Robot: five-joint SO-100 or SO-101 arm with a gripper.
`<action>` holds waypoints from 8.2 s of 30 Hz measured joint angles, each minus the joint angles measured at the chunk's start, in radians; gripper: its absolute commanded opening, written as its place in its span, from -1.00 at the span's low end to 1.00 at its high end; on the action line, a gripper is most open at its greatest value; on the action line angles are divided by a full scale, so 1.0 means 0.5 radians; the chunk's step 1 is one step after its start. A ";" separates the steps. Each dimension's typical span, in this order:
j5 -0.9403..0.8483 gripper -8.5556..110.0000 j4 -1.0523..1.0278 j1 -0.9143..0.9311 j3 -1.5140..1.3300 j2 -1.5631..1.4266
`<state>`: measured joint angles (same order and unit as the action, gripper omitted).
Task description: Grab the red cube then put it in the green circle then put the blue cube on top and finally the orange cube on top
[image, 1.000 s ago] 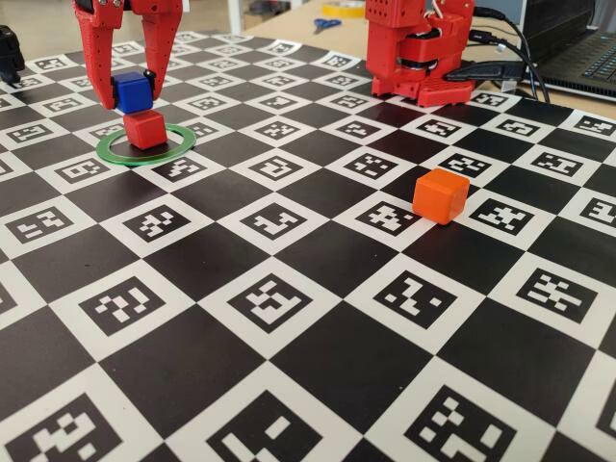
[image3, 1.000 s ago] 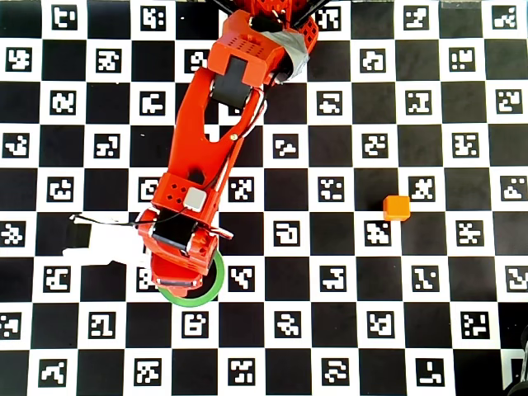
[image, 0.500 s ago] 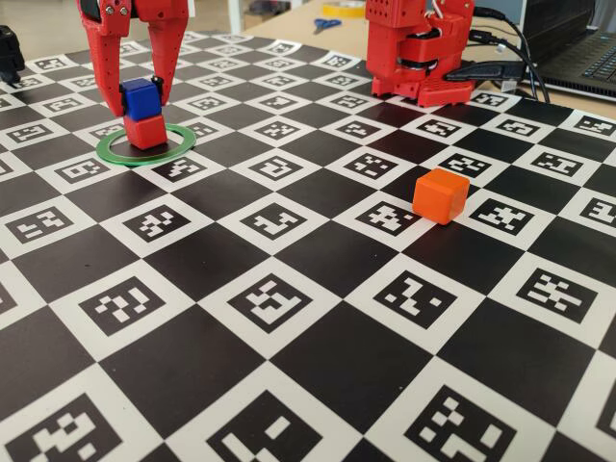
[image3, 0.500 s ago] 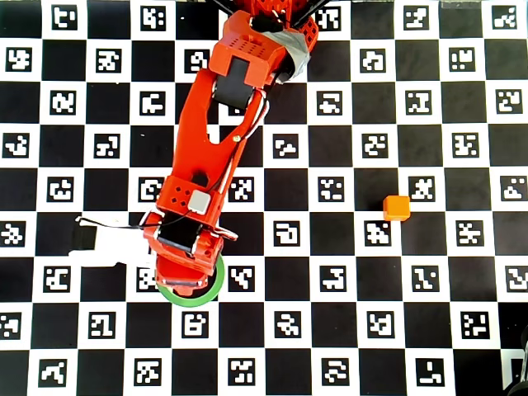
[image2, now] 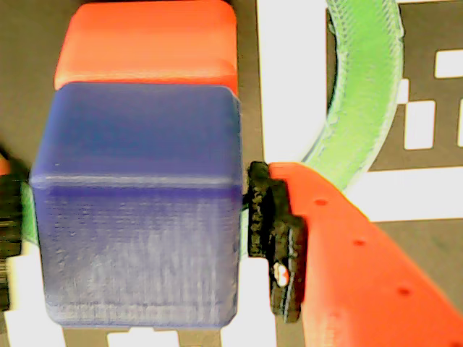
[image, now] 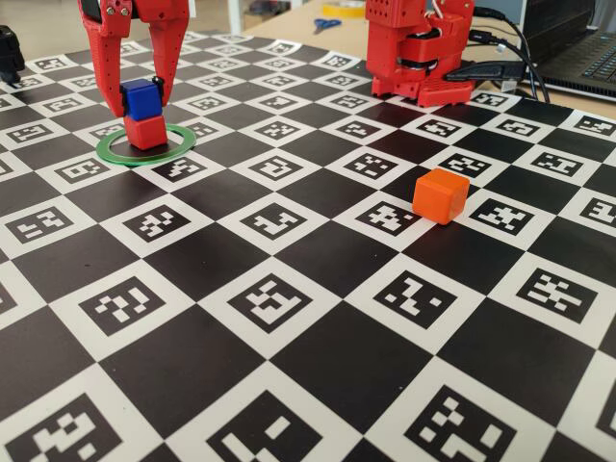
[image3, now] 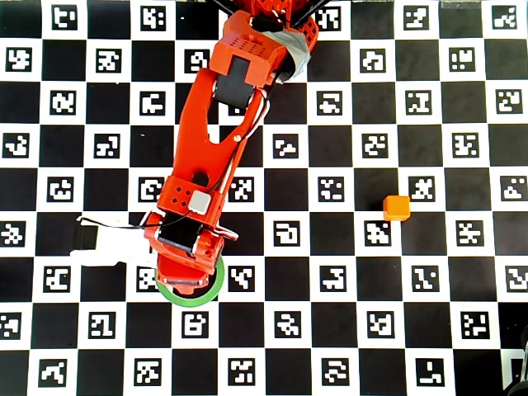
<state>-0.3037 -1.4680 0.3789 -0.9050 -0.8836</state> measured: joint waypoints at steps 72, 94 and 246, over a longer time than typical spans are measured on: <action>1.190 -0.20 -0.491 -1.500 -0.896 -1.730; 1.902 -0.20 -0.485 -2.111 -0.476 -0.844; 0.067 -0.74 -0.515 -0.273 0.117 -0.565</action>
<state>-0.2700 -1.7257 0.2424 -0.8468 -1.1658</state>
